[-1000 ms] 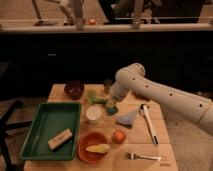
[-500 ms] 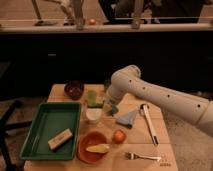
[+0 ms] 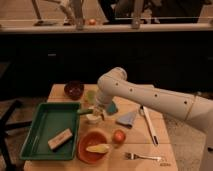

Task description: Place pepper in paper cup

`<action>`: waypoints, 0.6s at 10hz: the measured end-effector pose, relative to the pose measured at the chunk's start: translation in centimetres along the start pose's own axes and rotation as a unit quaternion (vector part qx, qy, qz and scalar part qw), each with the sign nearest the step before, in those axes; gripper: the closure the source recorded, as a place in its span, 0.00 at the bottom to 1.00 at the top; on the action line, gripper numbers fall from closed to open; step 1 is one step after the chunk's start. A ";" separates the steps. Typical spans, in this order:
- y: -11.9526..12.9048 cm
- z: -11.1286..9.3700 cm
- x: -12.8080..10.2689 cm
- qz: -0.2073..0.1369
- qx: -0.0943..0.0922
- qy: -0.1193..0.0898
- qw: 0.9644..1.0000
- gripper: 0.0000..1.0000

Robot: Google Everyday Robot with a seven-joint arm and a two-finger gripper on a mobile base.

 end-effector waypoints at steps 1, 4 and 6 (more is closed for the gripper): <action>0.0 0.3 -0.6 -0.006 -0.001 0.002 1.000 1.00; -0.9 0.9 -1.1 -0.005 0.000 0.002 1.000 1.00; -1.7 1.6 -1.1 0.001 0.000 0.005 1.000 1.00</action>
